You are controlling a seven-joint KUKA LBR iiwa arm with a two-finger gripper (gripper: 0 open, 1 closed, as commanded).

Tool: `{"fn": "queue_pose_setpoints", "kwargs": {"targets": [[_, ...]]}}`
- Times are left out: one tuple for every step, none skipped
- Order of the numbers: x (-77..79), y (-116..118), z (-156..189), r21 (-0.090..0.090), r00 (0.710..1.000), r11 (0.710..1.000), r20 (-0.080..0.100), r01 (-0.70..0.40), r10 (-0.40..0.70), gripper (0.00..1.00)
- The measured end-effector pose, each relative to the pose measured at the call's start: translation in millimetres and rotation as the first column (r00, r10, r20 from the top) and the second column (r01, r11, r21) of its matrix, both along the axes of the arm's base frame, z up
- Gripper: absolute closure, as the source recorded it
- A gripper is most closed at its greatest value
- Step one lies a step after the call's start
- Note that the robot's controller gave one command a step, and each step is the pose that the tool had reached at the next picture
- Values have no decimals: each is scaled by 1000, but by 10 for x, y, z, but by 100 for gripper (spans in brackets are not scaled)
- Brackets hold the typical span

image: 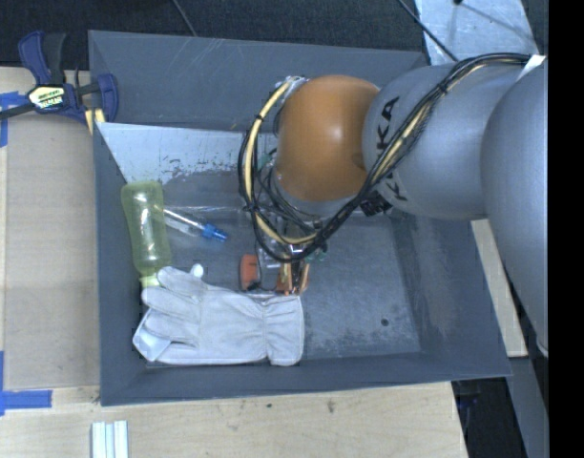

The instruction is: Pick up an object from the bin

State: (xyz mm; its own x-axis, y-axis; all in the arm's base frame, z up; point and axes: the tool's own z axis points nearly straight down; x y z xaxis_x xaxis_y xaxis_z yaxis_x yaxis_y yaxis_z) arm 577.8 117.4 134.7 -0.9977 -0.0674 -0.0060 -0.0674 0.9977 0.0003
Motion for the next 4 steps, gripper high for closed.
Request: {"fn": "queue_pose_setpoints", "kwargs": {"targets": [[-199, -138, -296, -1, 999, 999, -9, 42, -42, 0], [-174, -314, -623, 1, 994, 994, -2, 113, -113, 100], [-174, -314, -623, 1, 993, 993, -2, 114, -114, 100], [3, -278, 704, 0, 996, 996, -3, 84, -84, 100]]}}
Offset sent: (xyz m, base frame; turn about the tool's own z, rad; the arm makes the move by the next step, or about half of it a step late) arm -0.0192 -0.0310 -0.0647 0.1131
